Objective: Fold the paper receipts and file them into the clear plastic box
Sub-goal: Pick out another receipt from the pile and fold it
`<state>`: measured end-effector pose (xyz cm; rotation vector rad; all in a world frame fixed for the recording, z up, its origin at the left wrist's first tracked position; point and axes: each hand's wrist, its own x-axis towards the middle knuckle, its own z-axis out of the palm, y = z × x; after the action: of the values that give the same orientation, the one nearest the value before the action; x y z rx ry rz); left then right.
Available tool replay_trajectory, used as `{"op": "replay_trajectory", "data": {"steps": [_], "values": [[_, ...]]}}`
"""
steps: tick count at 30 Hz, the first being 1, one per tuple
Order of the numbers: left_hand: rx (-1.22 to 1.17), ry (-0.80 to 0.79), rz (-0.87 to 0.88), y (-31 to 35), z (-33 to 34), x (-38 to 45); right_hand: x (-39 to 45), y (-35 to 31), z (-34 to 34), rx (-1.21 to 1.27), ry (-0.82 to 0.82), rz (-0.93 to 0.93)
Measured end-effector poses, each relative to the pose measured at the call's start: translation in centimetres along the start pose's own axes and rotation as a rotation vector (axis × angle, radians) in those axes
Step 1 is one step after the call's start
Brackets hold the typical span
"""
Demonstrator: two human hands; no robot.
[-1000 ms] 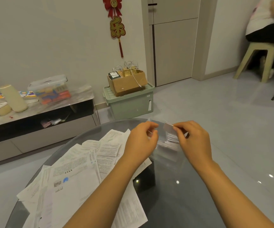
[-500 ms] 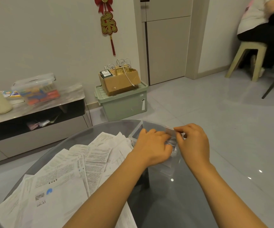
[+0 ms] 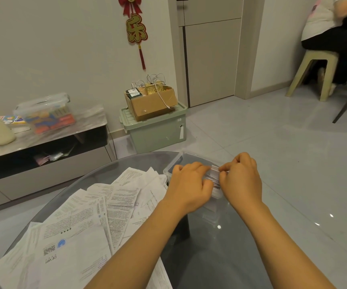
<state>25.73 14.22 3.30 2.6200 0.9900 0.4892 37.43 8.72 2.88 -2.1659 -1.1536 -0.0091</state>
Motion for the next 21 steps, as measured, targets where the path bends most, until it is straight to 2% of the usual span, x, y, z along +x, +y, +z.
{"op": "replay_trajectory", "data": {"steps": [5, 11, 17, 21], "values": [[0.071, -0.027, 0.040, 0.16, 0.36, 0.07, 0.04, 0.12, -0.11, -0.069, -0.005, -0.024], [0.228, -0.110, -0.007, 0.33, 0.72, 0.56, -0.11, 0.22, 0.17, 0.140, 0.027, 0.012], [0.170, -0.089, -0.030, 0.46, 0.47, 0.67, -0.09, 0.34, 0.30, 0.298, 0.033, 0.048], [0.124, -0.063, -0.042, 0.77, -0.10, 0.45, -0.27, 0.25, 0.08, 0.185, 0.031, 0.022]]}}
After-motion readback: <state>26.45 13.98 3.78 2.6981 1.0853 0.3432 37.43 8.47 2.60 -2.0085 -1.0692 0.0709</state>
